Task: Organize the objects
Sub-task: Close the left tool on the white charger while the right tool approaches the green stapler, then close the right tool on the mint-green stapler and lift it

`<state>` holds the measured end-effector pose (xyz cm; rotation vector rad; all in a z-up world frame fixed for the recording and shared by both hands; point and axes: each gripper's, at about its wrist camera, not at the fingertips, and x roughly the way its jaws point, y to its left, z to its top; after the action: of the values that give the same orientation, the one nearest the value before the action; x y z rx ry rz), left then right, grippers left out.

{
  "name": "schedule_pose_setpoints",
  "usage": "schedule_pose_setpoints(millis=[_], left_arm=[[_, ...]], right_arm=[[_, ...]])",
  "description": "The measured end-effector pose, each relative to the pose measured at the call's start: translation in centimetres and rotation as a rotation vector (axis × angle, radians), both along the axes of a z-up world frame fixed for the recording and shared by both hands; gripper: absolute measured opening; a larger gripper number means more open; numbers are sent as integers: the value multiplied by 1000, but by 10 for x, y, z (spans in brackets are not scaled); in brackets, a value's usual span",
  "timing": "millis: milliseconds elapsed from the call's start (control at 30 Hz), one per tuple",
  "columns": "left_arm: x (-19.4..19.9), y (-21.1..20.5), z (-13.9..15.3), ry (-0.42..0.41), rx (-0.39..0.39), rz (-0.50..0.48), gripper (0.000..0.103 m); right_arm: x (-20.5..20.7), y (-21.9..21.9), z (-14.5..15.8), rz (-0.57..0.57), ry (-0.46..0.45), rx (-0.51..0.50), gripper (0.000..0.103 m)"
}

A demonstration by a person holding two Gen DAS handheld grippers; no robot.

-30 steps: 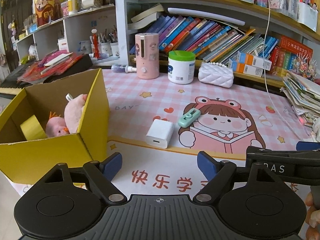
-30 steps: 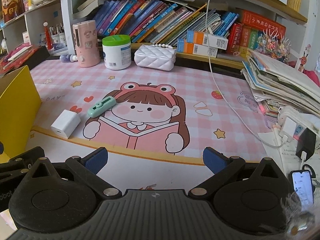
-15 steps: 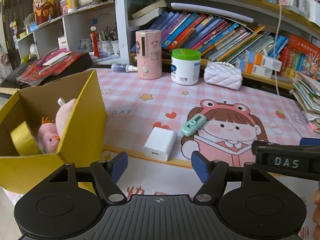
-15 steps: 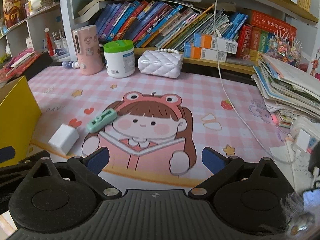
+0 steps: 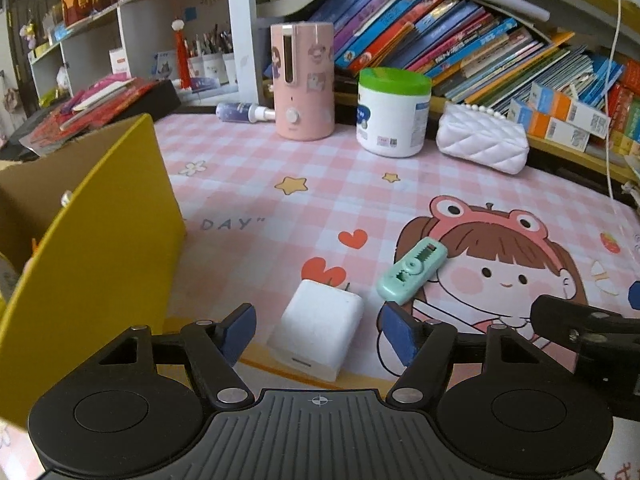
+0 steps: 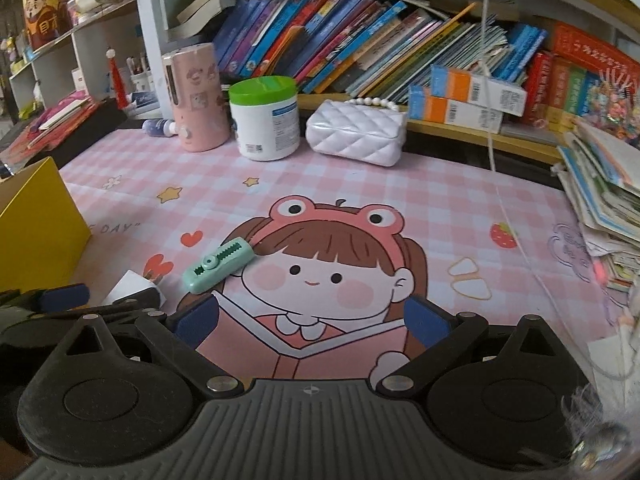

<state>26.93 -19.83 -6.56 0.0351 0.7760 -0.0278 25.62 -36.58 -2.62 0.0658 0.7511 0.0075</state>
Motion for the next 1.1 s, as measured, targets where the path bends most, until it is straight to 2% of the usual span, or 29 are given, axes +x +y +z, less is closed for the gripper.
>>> schedule_pose_setpoints(millis=[67, 100, 200, 300, 467, 667, 833, 1100], left_arm=[[4, 0, -4, 12, -1, -4, 68], [6, -1, -6, 21, -3, -9, 63], [8, -3, -10, 29, 9, -23, 62], [10, -1, -15, 59, 4, -40, 41], [2, 0, -12, 69, -3, -46, 41], [-35, 13, 21, 31, -77, -55, 41], [-68, 28, 43, 25, -123, -57, 41], [-101, 46, 53, 37, -175, -28, 41]], right_arm=[[3, 0, -2, 13, 1, -5, 100], [4, 0, -3, 18, 2, -6, 100], [7, -2, -3, 23, -3, -3, 100], [9, -4, -4, 23, -3, 0, 100], [12, -7, -7, 24, 3, 17, 100], [23, -6, -14, 77, -21, 32, 100], [40, 2, -24, 215, -42, 33, 100], [69, 30, -50, 465, -19, -38, 100]])
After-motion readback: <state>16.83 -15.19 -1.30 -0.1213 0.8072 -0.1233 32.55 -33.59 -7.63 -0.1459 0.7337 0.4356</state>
